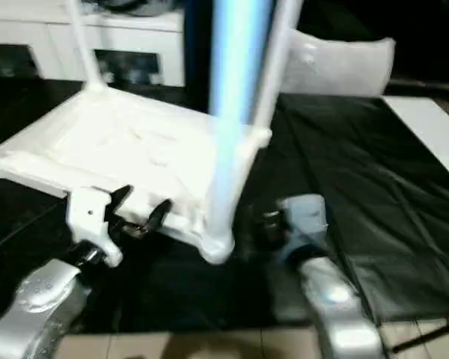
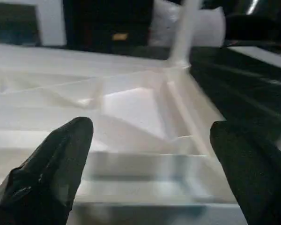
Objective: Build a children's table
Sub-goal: Rotate table base
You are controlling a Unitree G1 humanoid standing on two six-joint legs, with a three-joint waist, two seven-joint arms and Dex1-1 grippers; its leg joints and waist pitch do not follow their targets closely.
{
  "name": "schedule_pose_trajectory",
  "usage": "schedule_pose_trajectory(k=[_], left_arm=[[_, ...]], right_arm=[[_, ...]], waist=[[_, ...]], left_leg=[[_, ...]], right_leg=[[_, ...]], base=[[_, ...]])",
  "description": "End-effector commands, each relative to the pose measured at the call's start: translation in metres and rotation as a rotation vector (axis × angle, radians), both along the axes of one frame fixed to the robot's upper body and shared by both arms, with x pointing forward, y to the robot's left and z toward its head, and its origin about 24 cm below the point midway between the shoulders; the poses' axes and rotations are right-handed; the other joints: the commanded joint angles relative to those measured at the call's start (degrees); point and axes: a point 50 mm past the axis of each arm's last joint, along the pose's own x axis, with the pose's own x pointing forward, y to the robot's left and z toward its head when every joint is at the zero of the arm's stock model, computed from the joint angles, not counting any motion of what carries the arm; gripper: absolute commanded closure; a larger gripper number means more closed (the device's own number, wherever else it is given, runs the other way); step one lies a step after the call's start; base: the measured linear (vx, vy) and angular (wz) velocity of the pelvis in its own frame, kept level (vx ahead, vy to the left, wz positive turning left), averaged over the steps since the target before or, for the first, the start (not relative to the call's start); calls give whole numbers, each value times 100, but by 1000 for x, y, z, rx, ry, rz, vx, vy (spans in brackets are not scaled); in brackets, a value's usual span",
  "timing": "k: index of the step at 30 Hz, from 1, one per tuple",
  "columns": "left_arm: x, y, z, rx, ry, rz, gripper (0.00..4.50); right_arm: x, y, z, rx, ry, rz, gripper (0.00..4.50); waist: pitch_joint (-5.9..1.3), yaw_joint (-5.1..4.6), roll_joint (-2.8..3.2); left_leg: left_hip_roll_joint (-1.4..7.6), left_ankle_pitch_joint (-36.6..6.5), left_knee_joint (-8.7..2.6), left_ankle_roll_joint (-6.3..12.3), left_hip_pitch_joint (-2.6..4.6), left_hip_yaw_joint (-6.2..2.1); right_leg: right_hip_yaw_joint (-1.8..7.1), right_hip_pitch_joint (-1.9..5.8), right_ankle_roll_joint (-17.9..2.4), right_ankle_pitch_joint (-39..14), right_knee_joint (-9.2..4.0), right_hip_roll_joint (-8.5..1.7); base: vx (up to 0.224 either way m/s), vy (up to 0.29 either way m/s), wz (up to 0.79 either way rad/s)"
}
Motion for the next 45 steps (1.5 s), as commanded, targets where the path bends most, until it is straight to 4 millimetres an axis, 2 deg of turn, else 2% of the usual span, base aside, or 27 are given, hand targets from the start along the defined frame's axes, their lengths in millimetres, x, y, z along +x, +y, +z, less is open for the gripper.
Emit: schedule_pose_trajectory(k=[1,2,3,4,5,6,7,8,9,10,12,14,17,19,20,22,26,28,31,33,34,40,41,42,43,44,45], left_arm=[[4,-5,0,-15,26,-68,9],[5,-5,1,-12,26,-93,9],[6,-4,3,-6,17,-146,9],[9,-2,3,4,21,-180,9],[11,0,4,11,24,-202,9],[15,2,3,35,31,-234,9],[19,3,3,74,40,-274,9],[23,5,2,109,44,-312,9],[27,6,2,141,50,-346,9],[31,7,2,172,60,-394,9],[36,8,2,211,80,-487,9],[44,10,4,263,115,-622,9],[50,11,5,297,117,-687,24],[61,12,8,350,104,-775,37],[64,12,8,371,109,-814,52],[72,12,9,416,129,-890,64],[81,10,8,498,147,-988,81],[86,6,8,534,165,-1054,113],[91,5,7,561,175,-1102,132],[98,3,7,594,185,-1147,159],[100,2,7,606,187,-1160,167],[110,-1,9,657,176,-1181,213],[112,-3,9,665,175,-1184,224],[115,-6,9,680,174,-1194,236],[116,-8,9,686,173,-1199,243],[118,-10,9,694,171,-1203,246],[118,-11,9,703,171,-1210,249]], right_arm=[[0,-10,2,-33,-16,-9,0],[1,-10,2,-34,-17,-1,0],[1,-11,2,-31,-16,12,0],[1,-13,1,-42,-10,29,0],[0,-14,1,-51,-5,42,0],[0,-15,0,-66,-2,69,0],[0,-16,-1,-90,2,102,0],[-1,-17,-2,-105,7,133,0],[-1,-18,-3,-111,16,163,0],[-2,-20,-4,-116,23,197,0],[-2,-24,-4,-124,35,243,0],[-2,-33,-2,-138,54,293,0],[-2,-37,-1,-147,61,326,0],[-5,-40,1,-161,71,411,0],[-7,-40,2,-163,74,446,0],[-12,-39,4,-154,90,518,0],[-19,-34,5,-136,105,615,0],[-23,-31,5,-128,117,659,0],[-24,-31,5,-122,121,675,0],[-25,-31,5,-116,124,690,0],[-26,-31,5,-115,126,694,0],[-29,-30,6,-113,129,708,0],[-30,-30,5,-110,131,713,0],[-33,-30,5,-104,137,719,0],[-35,-29,5,-103,140,721,0],[-36,-29,5,-101,142,722,0],[-37,-29,4,-101,145,722,0]], waist=[[-365,-209,124],[-392,-175,64],[-437,-81,-124],[-484,-1,-209],[-490,29,-216],[-533,66,-202],[-495,55,-191],[-431,79,-132],[-389,71,-113],[-366,70,-125],[-315,96,-77],[-312,113,-92],[-306,133,-73],[-325,163,-65],[-353,167,-44],[-353,181,-79],[-401,202,-81],[-434,210,-86],[-462,232,-68],[-467,258,-37],[-454,282,-64],[-463,323,-86],[-485,340,95],[-479,298,33],[-492,315,-4],[-498,332,-2],[-493,339,85]], left_leg=[[808,1132,-540,1978,639,-704],[788,1908,-424,2267,620,-635],[400,2864,-153,2083,256,-296],[58,2952,-96,1556,-127,-57],[82,2892,-185,1288,-265,-75],[140,2559,-261,856,-239,-57],[156,2255,-309,687,-225,-54],[214,1458,-380,427,-157,-42],[262,1047,-435,342,-137,-52],[348,211,-533,220,-63,-47],[394,-230,-584,241,-38,-35],[428,-440,-604,243,-52,1],[458,-730,-636,180,-59,84],[462,-890,-638,127,-23,145],[479,-887,-631,92,-18,151],[494,-887,-652,81,-56,181],[507,-640,-629,133,-76,207],[518,-311,-601,211,-94,217],[529,-147,-582,284,-102,222],[523,-219,-575,301,-74,236],[531,-281,-587,285,-79,240],[558,-270,-589,267,-82,240],[553,-261,-574,236,-75,219],[558,-332,-588,230,-66,239],[541,-312,-580,260,-81,241],[545,-304,-574,270,-73,245],[548,-318,-574,270,-77,238]], right_leg=[[69,-614,-4,399,199,-302],[174,-681,119,728,121,-424],[413,-447,147,1845,-225,-699],[605,-76,-159,3363,-91,-697],[598,51,-201,4072,-31,-701],[490,76,-269,4700,8,-607],[449,69,-337,4558,-19,-564],[422,24,-473,3634,-126,-536],[413,14,-576,3030,-176,-554],[397,3,-870,1528,-279,-560],[415,-50,-1033,716,-335,-598],[432,-53,-1113,265,-363,-637],[442,-97,-1127,-282,-411,-656],[448,-152,-1045,-497,-444,-634],[452,-149,-1063,-434,-422,-651],[453,-149,-1020,-484,-445,-664],[456,-139,-1078,-193,-421,-685],[443,-129,-1185,305,-369,-695],[428,-113,-1342,657,-325,-709],[435,-122,-1360,566,-354,-704],[437,-128,-1369,505,-370,-705],[434,-109,-1441,603,-344,-737],[438,-107,-1479,665,-317,-748],[429,-117,-1502,774,-362,-709],[432,-75,-1512,827,-355,-721],[436,-76,-1521,831,-353,-735],[438,-73,-1533,827,-365,-738]], base=[[138,55,4],[97,32,4],[81,-10,14],[81,-10,14],[73,-38,3],[0,0,0],[0,0,0],[0,0,0],[0,0,0],[0,0,0],[-65,-10,0],[-70,0,1],[-64,2,2],[0,0,0],[0,0,0],[0,0,0],[0,0,0],[0,0,0],[0,0,0],[0,0,0],[0,0,0],[0,0,0],[0,0,0],[0,0,0],[0,0,0],[0,0,0],[0,0,0]])
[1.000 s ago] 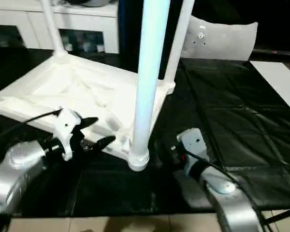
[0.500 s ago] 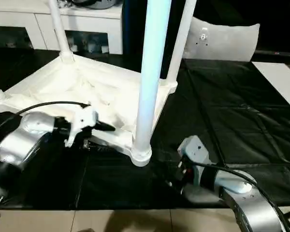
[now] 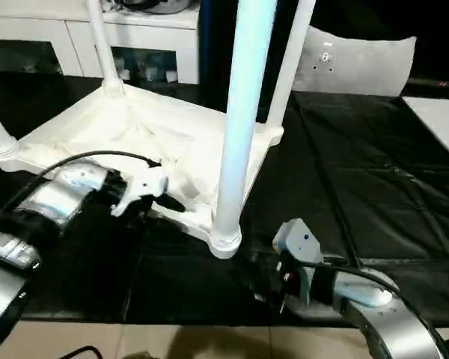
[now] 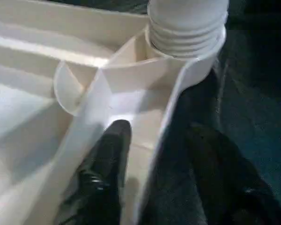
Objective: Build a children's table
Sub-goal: Rotate table base
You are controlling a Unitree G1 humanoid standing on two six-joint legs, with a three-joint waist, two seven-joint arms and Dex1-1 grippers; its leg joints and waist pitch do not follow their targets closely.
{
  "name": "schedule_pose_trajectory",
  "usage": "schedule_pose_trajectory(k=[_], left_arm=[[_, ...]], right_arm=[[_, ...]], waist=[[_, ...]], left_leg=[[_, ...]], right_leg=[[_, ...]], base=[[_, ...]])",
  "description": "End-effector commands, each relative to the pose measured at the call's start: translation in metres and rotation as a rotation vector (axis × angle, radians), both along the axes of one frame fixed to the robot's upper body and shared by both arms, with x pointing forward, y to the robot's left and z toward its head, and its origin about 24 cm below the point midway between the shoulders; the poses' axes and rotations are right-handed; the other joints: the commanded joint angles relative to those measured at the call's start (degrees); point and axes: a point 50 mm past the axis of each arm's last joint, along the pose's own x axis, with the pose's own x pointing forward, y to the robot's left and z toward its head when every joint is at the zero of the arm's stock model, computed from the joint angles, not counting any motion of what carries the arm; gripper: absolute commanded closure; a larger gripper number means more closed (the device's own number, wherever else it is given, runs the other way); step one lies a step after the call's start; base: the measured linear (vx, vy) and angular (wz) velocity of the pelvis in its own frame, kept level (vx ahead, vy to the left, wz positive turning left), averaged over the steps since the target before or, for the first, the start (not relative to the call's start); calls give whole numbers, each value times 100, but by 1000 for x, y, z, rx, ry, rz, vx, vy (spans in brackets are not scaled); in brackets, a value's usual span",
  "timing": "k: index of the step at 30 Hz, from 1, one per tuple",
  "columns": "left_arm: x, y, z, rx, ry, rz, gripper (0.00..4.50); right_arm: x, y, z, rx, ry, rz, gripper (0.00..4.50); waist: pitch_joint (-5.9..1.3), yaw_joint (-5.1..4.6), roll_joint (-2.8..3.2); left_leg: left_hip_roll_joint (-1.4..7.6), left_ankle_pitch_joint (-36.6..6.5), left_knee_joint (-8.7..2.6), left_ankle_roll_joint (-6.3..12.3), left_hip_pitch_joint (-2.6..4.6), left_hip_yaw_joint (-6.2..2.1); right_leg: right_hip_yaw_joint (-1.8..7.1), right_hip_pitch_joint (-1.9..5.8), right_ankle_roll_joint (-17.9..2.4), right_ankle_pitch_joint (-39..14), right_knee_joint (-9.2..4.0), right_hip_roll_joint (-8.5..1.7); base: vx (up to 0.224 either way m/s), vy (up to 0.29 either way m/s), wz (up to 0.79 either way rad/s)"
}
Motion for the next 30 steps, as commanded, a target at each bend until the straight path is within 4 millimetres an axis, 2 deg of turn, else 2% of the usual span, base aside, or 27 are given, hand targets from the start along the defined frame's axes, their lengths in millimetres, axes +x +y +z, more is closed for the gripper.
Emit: schedule_pose_trajectory(k=[1,2,3,5,6,7,10,11,12,13,16,18,21,22,23,24,25,26,27,28,29,30], left_arm=[[3,-4,3,29,-24,-34,257],[3,-5,3,30,-25,-35,273],[4,-7,2,30,-27,-39,273],[4,-8,1,34,-25,-45,288],[5,-8,0,37,-25,-47,289],[5,-10,-2,51,-25,-54,319],[5,-9,-5,72,-32,-55,333],[5,-8,-8,105,-39,-56,337],[5,-6,-9,123,-46,-58,347],[6,-5,-10,135,-51,-60,358],[6,-4,-11,154,-57,-64,380],[6,-2,-12,174,-62,-60,390],[6,0,-15,202,-75,-57,415],[6,1,-16,208,-79,-51,417],[7,1,-17,206,-81,-45,428],[7,-3,-14,136,-43,-11,434],[8,-6,-12,61,8,19,436],[8,-7,-11,25,42,32,437],[8,-8,-10,-10,94,49,438],[7,-8,-9,-23,123,57,439],[7,-6,-12,-13,169,86,441],[7,-6,-12,-13,169,86,441]], right_arm=[[-3,0,4,-3,-5,16,0],[-3,0,4,-3,-4,16,0],[-5,0,4,-2,-2,13,0],[-6,1,4,0,-1,11,0],[-6,1,4,2,0,11,0],[-10,1,5,9,8,14,0],[-12,2,5,11,12,15,0],[-13,2,4,9,12,14,0],[-13,2,5,10,11,12,0],[-13,2,5,10,11,11,0],[-13,1,5,9,11,8,0],[-13,1,5,8,10,7,0],[-12,2,6,8,8,6,0],[-11,2,6,7,5,6,0],[-10,2,6,7,2,6,0],[-9,2,7,9,-1,7,0],[-8,2,8,13,-5,8,0],[-7,2,8,16,-7,8,0],[-6,2,9,21,-11,7,0],[-5,2,10,24,-14,6,0],[-2,2,11,36,-23,-6,0],[-2,2,11,36,-23,-6,0]], waist=[[-394,19,46],[-388,14,42],[-379,10,65],[-389,12,55],[-381,18,163],[-383,-6,93],[-393,10,104],[-382,16,231],[-381,-5,185],[-388,-17,151],[-392,-15,182],[-394,-18,165],[-384,-26,174],[-377,-30,130],[-374,-26,153],[-369,-35,120],[-371,-30,140],[-374,-31,146],[-380,-32,107],[-392,-21,131],[-404,-35,104],[-402,-42,112]], left_leg=[[501,-560,-501,299,73,-157],[500,-563,-505,306,70,-155],[499,-612,-507,303,71,-151],[493,-583,-499,311,60,-153],[492,-582,-495,298,58,-168],[489,-606,-498,323,55,-158],[485,-548,-487,393,60,-153],[491,-568,-490,375,61,-172],[505,-646,-504,372,78,-158],[498,-645,-508,373,58,-164],[501,-622,-502,389,59,-155],[508,-595,-507,391,57,-156],[507,-604,-511,421,55,-155],[510,-667,-518,412,60,-149],[505,-691,-519,396,58,-154],[505,-709,-522,385,60,-146],[505,-698,-519,375,67,-146],[506,-661,-519,367,83,-136],[509,-618,-519,385,73,-137],[509,-493,-511,415,65,-136],[510,-372,-505,474,53,-135],[502,-319,-500,516,39,-140]], right_leg=[[264,284,-1820,475,-403,-567],[262,277,-1823,460,-407,-562],[262,270,-1834,408,-423,-558],[265,292,-1858,389,-413,-570],[267,284,-1871,399,-403,-576],[265,299,-1862,415,-425,-556],[271,300,-1824,411,-432,-565],[267,280,-1838,386,-424,-567],[263,270,-1833,348,-459,-552],[261,304,-1831,378,-443,-556],[261,288,-1844,326,-452,-560],[263,295,-1835,352,-450,-568],[259,284,-1849,393,-453,-564],[260,283,-1837,278,-465,-566],[260,285,-1822,154,-469,-574],[262,282,-1816,86,-477,-572],[263,277,-1827,19,-475,-578],[266,260,-1857,37,-472,-575],[262,268,-1867,85,-466,-574],[261,273,-1903,249,-439,-587],[256,278,-1937,504,-409,-584],[251,275,-1953,594,-400,-580]], base=[[0,0,0],[0,0,0],[0,0,0],[0,0,0],[0,0,0],[0,0,0],[0,0,0],[0,0,0],[0,0,0],[0,0,0],[0,0,0],[0,0,0],[0,0,0],[0,0,0],[0,0,0],[0,0,0],[0,0,0],[0,0,0],[0,0,0],[0,0,0],[0,0,0],[0,0,0]])
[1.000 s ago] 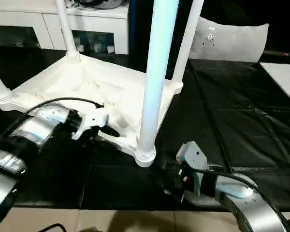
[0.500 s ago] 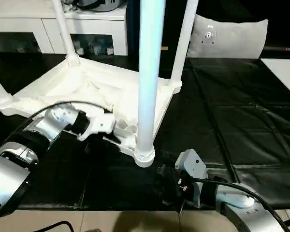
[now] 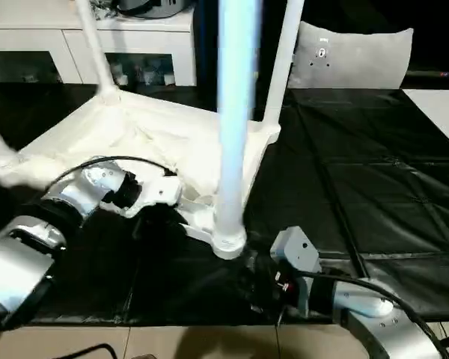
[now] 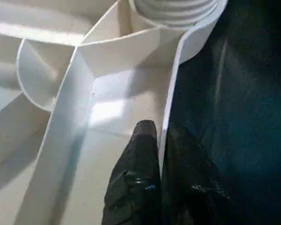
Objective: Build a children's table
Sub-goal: Rotate table base, then rotate leg to tighten
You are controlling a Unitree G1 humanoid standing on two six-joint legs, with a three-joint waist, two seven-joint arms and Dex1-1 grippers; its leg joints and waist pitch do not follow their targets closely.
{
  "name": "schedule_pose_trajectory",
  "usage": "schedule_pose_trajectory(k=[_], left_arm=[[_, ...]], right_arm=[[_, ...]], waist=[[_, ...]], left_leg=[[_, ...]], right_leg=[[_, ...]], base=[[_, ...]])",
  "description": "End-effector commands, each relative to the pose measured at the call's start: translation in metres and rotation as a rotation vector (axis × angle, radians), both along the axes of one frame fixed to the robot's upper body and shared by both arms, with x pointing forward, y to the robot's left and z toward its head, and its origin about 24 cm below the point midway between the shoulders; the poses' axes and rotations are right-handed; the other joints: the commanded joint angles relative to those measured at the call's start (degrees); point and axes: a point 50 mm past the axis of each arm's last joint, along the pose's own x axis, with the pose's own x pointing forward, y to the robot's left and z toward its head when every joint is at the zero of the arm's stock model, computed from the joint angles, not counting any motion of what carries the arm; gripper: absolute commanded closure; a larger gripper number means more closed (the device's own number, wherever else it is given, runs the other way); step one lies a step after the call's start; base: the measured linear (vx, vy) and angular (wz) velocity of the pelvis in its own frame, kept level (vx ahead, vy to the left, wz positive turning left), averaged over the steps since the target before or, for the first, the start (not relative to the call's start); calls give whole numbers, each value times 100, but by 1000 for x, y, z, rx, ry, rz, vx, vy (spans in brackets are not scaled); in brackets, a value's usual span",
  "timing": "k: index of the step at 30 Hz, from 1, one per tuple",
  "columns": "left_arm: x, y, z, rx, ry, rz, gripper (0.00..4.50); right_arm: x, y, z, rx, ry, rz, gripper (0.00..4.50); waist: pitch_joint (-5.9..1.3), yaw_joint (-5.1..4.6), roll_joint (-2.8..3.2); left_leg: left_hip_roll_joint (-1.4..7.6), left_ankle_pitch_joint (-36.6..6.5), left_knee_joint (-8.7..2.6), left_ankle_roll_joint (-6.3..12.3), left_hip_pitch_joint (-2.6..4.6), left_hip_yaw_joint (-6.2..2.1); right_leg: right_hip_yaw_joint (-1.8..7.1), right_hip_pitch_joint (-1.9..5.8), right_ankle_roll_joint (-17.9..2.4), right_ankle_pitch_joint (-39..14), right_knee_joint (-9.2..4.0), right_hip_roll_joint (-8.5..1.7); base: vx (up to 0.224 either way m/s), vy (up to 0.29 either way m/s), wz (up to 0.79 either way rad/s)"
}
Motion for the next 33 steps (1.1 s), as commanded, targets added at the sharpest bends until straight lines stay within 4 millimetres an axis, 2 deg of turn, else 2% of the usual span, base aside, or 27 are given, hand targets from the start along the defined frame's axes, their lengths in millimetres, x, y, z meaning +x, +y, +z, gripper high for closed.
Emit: schedule_pose_trajectory(k=[1,4,5,6,7,8,11,12,13,14,15,16,18,19,20,22,26,27,28,29,33], left_arm=[[4,14,1,-37,78,146,445],[3,16,-10,-17,87,238,449],[5,13,-19,-27,74,363,449],[5,13,-19,-27,74,367,449],[4,11,-22,-32,77,386,449],[3,10,-22,-32,78,380,449],[0,7,-24,-34,60,355,449],[0,6,-23,-43,50,343,449],[-4,1,-20,-83,14,274,449],[-12,-1,-18,-101,-41,155,449],[-12,-1,-18,-101,-41,155,449],[-19,-1,-19,-103,-71,63,449],[-22,-1,-20,-106,-72,36,449],[-24,-1,-20,-108,-70,22,449],[-27,-1,-21,-116,-64,17,449],[-32,1,-25,-111,-39,-2,449],[-40,7,-28,-85,-15,-57,449],[-43,8,-28,-77,-14,-83,450],[-43,8,-28,-80,-15,-97,450],[-44,8,-27,-83,-13,-109,450],[-47,8,-22,-74,10,-170,450]], right_arm=[[7,-4,8,29,-35,-47,0],[12,-6,11,43,-44,-77,0],[16,-9,11,36,-46,-97,0],[16,-9,11,35,-46,-97,0],[17,-11,10,27,-47,-103,0],[18,-11,10,24,-47,-104,0],[20,-13,9,13,-52,-119,0],[22,-13,9,10,-56,-124,0],[27,-15,10,2,-77,-144,0],[30,-15,14,-1,-112,-135,0],[30,-15,14,-1,-112,-135,0],[31,-14,17,1,-130,-109,0],[31,-14,19,1,-138,-85,0],[31,-14,21,1,-144,-66,0],[32,-15,22,2,-143,-39,0],[34,-19,24,1,-139,14,0],[39,-23,24,5,-127,90,0],[41,-25,24,13,-116,131,17],[43,-25,24,15,-105,158,17],[44,-25,24,10,-98,178,17],[48,-20,22,25,-42,275,58]], waist=[[-378,28,-78],[-360,10,-102],[-339,-5,-141],[-331,-3,-122],[-319,-4,-165],[-311,-4,-150],[-307,-49,-148],[-307,-49,-148],[-303,-60,-171],[-309,-70,-168],[-316,-74,-160],[-333,-61,-142],[-354,-60,-141],[-360,-46,-137],[-365,-25,-128],[-359,-2,-139],[-323,32,-155],[-329,37,-168],[-325,29,-192],[-322,31,-174],[-337,53,-184]], left_leg=[[477,-310,-465,560,35,-166],[452,-333,-459,622,25,-154],[463,-390,-468,608,27,-154],[465,-453,-467,600,38,-150],[469,-558,-468,574,40,-142],[465,-549,-477,555,23,-152],[477,-648,-499,517,34,-151],[477,-648,-499,517,34,-151],[486,-626,-515,528,17,-162],[494,-604,-517,533,7,-164],[498,-582,-511,546,-4,-162],[497,-505,-496,581,22,-141],[513,-339,-491,646,24,-138],[518,-165,-481,770,20,-137],[523,-143,-472,821,31,-131],[518,-141,-468,843,30,-119],[524,-465,-492,695,48,-94],[526,-506,-493,680,52,-96],[530,-486,-497,667,44,-84],[529,-485,-496,661,54,-80],[538,-356,-490,684,67,-57]], right_leg=[[244,280,-1947,685,-366,-586],[241,294,-1904,496,-402,-586],[228,285,-1902,282,-413,-575],[223,273,-1907,123,-431,-577],[233,273,-1857,-209,-470,-580],[231,279,-1833,-311,-468,-576],[242,246,-1752,-566,-502,-565],[242,246,-1752,-566,-502,-565],[243,252,-1708,-558,-494,-569],[241,249,-1700,-553,-495,-585],[247,248,-1680,-509,-496,-590],[254,231,-1683,-303,-481,-580],[252,238,-1721,105,-429,-567],[231,238,-1778,580,-373,-561],[229,236,-1809,699,-359,-574],[229,229,-1811,686,-364,-569],[232,206,-1792,47,-424,-574],[233,212,-1791,-68,-421,-586],[234,211,-1766,-107,-427,-574],[230,202,-1777,-125,-429,-573],[227,187,-1789,12,-400,-565]], base=[[0,0,0],[0,0,0],[0,0,0],[0,0,0],[0,0,0],[0,0,0],[0,0,0],[0,0,0],[0,0,0],[0,0,0],[0,0,0],[0,0,0],[0,0,0],[0,0,0],[0,0,0],[0,0,0],[0,0,0],[0,0,0],[0,0,0],[0,0,0],[0,0,0]])
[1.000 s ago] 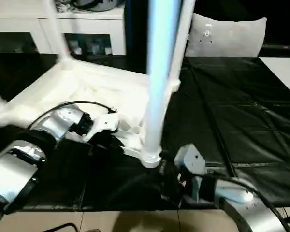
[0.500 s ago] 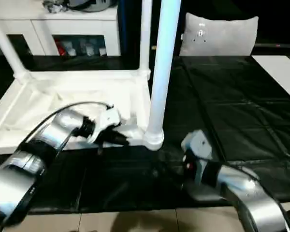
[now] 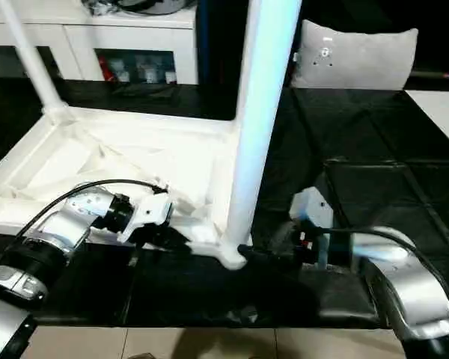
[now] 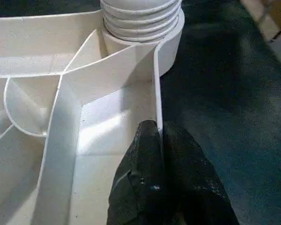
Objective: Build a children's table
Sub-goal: Rotate leg to tighten
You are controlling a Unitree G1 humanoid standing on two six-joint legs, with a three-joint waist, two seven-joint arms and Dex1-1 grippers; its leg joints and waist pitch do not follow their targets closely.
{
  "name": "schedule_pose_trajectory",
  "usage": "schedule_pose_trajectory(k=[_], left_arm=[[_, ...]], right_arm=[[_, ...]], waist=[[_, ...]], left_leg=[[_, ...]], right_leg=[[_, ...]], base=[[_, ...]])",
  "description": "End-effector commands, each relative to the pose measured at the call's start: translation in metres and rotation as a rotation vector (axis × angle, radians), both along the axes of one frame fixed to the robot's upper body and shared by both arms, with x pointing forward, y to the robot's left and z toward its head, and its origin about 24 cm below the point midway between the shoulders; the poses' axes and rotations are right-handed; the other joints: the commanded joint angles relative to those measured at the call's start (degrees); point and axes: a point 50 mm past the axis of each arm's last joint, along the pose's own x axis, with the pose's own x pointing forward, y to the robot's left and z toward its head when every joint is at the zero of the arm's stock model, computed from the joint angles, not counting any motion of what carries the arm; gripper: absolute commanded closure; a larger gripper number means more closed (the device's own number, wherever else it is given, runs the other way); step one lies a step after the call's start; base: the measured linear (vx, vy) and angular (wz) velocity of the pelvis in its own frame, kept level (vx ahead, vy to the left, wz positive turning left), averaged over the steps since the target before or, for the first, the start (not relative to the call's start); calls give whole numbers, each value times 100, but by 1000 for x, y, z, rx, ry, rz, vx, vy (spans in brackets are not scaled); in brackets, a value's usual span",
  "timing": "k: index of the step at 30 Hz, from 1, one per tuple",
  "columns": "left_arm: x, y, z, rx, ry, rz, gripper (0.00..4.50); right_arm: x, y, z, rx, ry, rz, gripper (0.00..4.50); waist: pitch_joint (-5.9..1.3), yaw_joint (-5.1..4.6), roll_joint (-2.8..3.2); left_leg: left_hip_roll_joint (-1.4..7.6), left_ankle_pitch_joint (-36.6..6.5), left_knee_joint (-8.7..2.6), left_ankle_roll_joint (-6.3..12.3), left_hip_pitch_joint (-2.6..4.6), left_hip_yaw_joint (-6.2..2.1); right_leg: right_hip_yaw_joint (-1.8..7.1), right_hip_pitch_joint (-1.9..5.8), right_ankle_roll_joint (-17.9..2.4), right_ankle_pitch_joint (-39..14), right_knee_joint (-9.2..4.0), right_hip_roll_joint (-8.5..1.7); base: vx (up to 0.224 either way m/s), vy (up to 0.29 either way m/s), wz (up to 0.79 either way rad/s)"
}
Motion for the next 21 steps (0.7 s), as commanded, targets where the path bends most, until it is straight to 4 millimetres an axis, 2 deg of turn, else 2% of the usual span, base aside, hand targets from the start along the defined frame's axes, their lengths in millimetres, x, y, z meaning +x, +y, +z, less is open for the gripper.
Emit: schedule_pose_trajectory(k=[1,6,8,10,12,15,16,21], left_arm=[[-9,-2,-7,61,46,-90,450],[-10,-1,-5,84,54,-128,450],[-9,-1,-5,99,51,-142,450],[-9,-1,-4,104,52,-149,450],[-9,-2,-4,104,55,-152,450],[-8,-3,-2,101,58,-155,450],[-8,-3,-2,101,57,-157,450],[-7,-3,0,107,55,-160,450]], right_arm=[[0,2,-1,8,30,57,77],[4,6,-5,5,63,135,111],[7,10,-7,-1,77,166,128],[8,12,-8,0,86,181,158],[9,13,-8,2,89,188,168],[10,15,-8,9,98,210,192],[10,16,-8,14,103,220,213],[8,19,-10,17,141,268,242]], waist=[[-343,18,-106],[-359,80,-103],[-350,110,-71],[-348,108,-85],[-349,129,-79],[-358,150,-74],[-356,157,-71],[-355,171,-72]], left_leg=[[487,-335,-455,675,76,-135],[491,-203,-440,725,74,-116],[489,-237,-445,680,70,-117],[488,-342,-450,624,71,-111],[495,-342,-455,582,82,-108],[498,-265,-450,595,76,-106],[498,-263,-452,600,70,-106],[499,-262,-450,602,72,-99]], right_leg=[[235,202,-1803,78,-376,-562],[220,195,-1843,311,-337,-557],[220,194,-1848,248,-342,-560],[215,189,-1855,99,-356,-555],[220,188,-1850,108,-351,-551],[217,188,-1867,286,-327,-549],[217,189,-1868,306,-328,-554],[216,185,-1884,338,-325,-547]], base=[[0,0,0],[0,0,0],[0,0,0],[0,0,0],[0,0,0],[0,0,0],[0,0,0],[0,0,0]])
